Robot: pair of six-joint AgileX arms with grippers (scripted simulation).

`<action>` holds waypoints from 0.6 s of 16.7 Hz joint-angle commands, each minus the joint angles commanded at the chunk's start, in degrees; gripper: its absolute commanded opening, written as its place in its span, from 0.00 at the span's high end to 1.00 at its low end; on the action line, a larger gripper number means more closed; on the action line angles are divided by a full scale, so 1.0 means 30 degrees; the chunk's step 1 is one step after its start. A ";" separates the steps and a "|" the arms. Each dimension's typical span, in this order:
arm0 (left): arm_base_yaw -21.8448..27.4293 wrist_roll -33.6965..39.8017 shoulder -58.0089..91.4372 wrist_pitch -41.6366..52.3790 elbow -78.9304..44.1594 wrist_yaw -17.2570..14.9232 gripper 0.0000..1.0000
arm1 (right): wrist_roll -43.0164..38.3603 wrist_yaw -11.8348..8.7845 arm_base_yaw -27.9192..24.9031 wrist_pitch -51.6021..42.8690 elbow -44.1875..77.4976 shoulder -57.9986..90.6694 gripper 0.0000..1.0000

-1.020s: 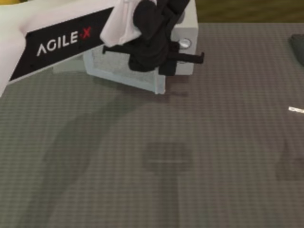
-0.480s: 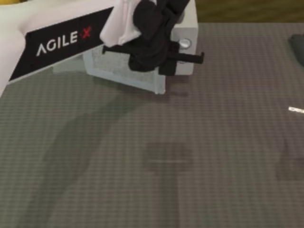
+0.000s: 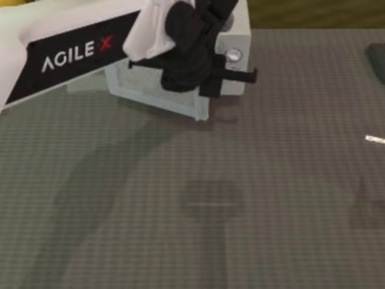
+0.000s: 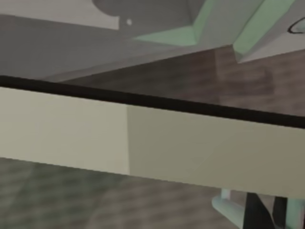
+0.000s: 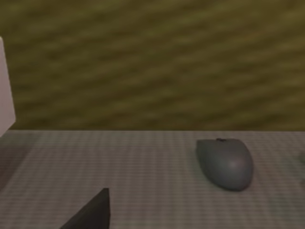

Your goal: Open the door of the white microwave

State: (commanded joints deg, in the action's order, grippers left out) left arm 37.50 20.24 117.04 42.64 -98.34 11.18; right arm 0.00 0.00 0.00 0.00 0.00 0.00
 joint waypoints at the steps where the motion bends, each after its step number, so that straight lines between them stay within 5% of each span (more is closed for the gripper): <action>1: -0.0076 -0.0320 -0.0239 -0.0144 0.0410 -0.0139 1.00 | 0.0000 0.0000 0.0000 0.0000 0.0000 0.0000 0.00; 10: -0.0365 -0.1712 -0.1357 -0.0890 0.2039 -0.0809 1.00 | 0.0000 0.0000 0.0000 0.0000 0.0000 0.0000 0.00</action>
State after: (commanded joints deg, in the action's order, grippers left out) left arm 36.40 15.11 112.97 39.98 -92.22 8.76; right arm 0.00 0.00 0.00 0.00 0.00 0.00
